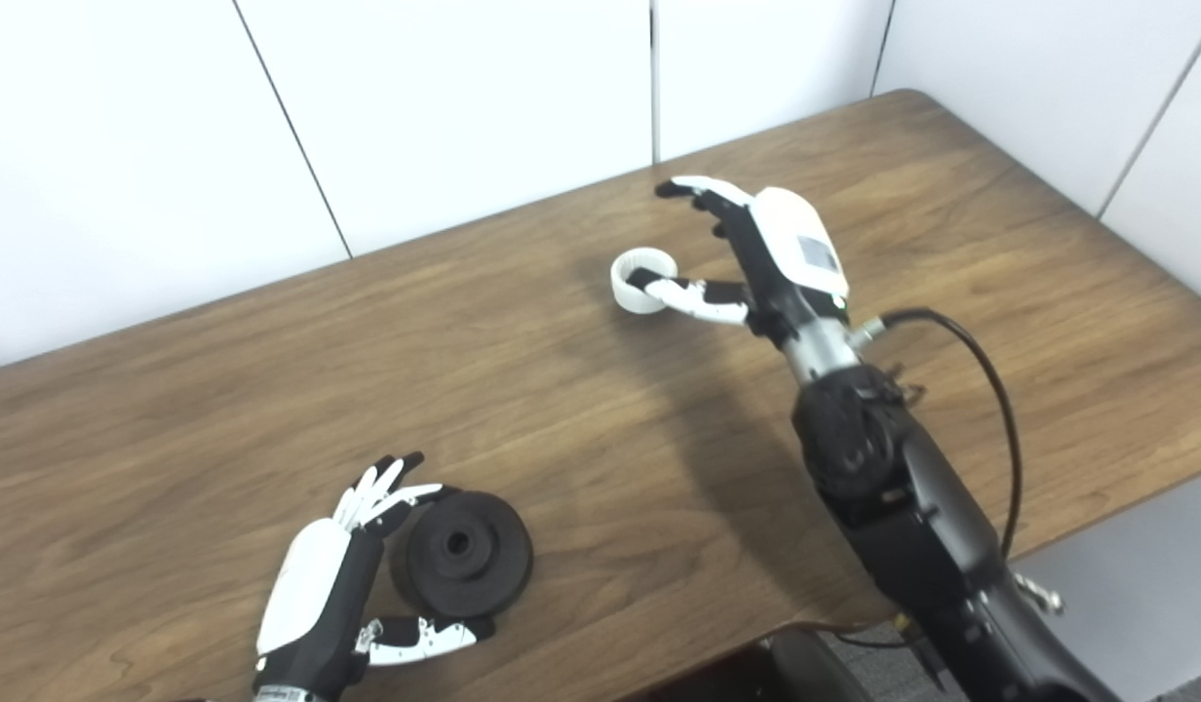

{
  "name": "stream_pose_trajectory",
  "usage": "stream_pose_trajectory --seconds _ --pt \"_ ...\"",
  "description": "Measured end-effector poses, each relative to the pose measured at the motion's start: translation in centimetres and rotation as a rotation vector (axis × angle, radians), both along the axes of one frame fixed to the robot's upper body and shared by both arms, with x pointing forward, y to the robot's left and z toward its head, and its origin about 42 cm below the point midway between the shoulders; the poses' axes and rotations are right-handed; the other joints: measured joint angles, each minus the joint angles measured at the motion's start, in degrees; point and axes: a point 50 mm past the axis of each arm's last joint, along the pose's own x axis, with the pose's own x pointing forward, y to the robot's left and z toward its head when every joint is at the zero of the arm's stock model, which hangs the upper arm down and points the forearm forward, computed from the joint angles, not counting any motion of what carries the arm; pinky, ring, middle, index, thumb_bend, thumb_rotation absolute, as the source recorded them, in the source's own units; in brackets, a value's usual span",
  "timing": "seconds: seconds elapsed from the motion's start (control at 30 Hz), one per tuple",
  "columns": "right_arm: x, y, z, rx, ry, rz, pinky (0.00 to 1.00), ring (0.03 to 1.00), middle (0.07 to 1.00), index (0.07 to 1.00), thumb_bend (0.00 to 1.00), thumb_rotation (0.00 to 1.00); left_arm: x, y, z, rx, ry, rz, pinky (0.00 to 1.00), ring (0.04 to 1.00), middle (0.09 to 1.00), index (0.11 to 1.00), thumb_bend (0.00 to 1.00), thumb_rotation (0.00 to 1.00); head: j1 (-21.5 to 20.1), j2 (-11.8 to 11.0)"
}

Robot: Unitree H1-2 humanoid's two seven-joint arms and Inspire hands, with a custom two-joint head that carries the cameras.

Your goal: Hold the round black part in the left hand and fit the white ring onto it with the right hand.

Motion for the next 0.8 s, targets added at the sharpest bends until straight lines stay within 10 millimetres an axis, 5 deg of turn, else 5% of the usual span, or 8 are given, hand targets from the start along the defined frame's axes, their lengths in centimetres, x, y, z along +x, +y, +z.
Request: stream_pose_trajectory --seconds 0.2,0.5,0.8 --pt "3.2 0.3 -0.4 -0.090 0.062 0.024 0.63 0.794 0.829 0.800 0.66 0.54 0.0 -0.1 0.0 -0.001 0.000 -0.001 1.00 1.000 0.959 0.492 0.52 0.08 0.35 0.09" --pt "7.5 -1.8 0.5 -0.261 0.286 0.081 0.80 0.903 0.908 0.920 0.78 0.69 -0.1 -0.1 0.0 -0.001 0.000 -0.001 1.00 1.000 0.961 0.492 0.52 0.08 1.23 0.35" --pt "9.6 -2.6 -0.7 -0.307 0.424 0.093 0.86 0.908 0.891 0.903 0.85 0.72 -0.2 -0.1 0.0 -0.002 0.001 -0.002 1.00 1.000 0.960 0.492 0.52 0.08 1.67 0.70"
